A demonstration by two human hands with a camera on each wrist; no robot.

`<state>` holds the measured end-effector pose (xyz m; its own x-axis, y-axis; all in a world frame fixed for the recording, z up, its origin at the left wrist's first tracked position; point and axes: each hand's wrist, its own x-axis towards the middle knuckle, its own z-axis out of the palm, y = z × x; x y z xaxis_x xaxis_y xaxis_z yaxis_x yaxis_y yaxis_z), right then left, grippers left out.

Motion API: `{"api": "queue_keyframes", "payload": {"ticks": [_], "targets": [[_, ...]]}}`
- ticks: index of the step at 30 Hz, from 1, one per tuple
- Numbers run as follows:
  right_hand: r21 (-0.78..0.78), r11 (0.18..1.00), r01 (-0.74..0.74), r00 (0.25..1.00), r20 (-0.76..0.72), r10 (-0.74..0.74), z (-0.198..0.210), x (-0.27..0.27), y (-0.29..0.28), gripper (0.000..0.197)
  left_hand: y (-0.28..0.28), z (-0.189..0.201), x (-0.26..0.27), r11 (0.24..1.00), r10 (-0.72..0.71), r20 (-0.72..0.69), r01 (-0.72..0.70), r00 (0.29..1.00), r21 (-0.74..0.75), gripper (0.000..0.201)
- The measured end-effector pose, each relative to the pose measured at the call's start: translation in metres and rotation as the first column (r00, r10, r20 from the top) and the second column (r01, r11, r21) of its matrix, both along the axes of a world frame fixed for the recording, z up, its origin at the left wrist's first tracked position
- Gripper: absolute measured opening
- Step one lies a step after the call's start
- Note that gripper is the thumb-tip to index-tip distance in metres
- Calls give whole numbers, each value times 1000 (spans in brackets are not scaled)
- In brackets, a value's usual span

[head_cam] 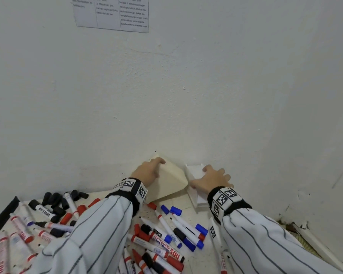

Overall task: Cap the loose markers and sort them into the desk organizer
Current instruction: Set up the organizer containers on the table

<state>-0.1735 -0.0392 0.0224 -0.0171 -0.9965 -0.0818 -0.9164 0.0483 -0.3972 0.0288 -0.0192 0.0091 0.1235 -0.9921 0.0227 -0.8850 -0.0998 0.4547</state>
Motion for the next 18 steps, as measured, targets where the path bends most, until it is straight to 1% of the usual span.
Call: {"api": "queue_keyframes", "payload": {"ticks": [2, 4, 7, 9, 13, 14, 16, 17, 18], "targets": [[-141, 990, 13, 998, 56, -6, 10, 5, 0, 61, 1, 1, 5, 999, 21, -98, -24, 995, -23, 45], [-246, 969, 25, 995, 105, 1, 20, 8, -3, 55, 2, 2, 10, 998, 34, -164, -41, 986, -38, 42], [-306, 952, 21, 984, 176, 34, 30, 12, -11, 49, 4, 1, 18, 996, 62, -226, -76, 972, -54, 39], [-319, 948, 15, 976, 209, 54, 32, 16, -18, 49, 4, 0, 23, 995, 65, -230, -80, 971, -54, 38], [-299, 954, -22, 942, 314, 120, 30, 20, -30, 53, 7, -3, 24, 995, 36, -174, -53, 984, -90, 42], [-290, 957, -35, 952, 281, 120, 29, 21, -32, 55, 9, -5, 22, 992, 37, -155, -55, 987, -114, 44], [-242, 967, -85, 988, 106, 113, 26, 20, -33, 61, 14, -10, 17, 983, 59, -87, -73, 994, -168, 47], [-211, 970, -121, 989, 55, 136, 24, 19, -34, 64, 15, -11, 13, 979, 75, -11, -76, 997, -191, 47], [-186, 970, -158, 984, 54, 170, 23, 18, -34, 69, 17, -12, 10, 976, 86, 85, -67, 993, -207, 47]]}}
